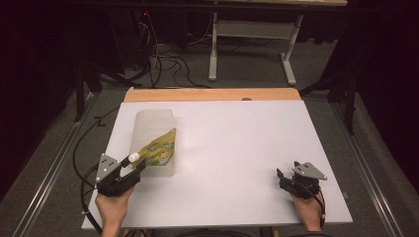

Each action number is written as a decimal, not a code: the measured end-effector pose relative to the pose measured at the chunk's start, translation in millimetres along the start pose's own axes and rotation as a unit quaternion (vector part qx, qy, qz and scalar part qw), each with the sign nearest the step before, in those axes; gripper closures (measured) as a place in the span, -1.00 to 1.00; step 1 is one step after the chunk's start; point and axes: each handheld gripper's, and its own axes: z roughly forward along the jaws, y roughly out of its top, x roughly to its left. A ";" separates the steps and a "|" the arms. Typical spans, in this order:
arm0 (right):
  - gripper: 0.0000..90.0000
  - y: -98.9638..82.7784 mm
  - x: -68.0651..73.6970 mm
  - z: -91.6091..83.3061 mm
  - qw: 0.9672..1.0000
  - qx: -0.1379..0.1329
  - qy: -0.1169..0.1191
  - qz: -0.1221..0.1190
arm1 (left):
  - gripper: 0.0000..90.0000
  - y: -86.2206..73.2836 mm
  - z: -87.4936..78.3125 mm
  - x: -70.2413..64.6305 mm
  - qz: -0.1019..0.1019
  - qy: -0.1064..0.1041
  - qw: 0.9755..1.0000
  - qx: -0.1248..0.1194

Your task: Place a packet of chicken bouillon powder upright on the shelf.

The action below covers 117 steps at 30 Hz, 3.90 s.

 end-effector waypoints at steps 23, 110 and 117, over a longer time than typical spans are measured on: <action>-0.29 -0.2 -0.4 -0.3 1.000 -0.003 0.002 0.002 | 0.07 -21.6 -25.3 -16.5 -0.019 0.017 0.999 -0.027; -0.28 -0.2 -1.1 -0.3 1.000 -0.003 0.004 0.001 | 0.05 -23.5 112.1 -120.9 0.046 -0.145 0.987 0.052; -0.28 -0.3 -1.2 -0.4 1.000 -0.003 0.003 0.002 | 0.04 -24.9 115.7 -121.6 0.047 -0.139 0.988 0.052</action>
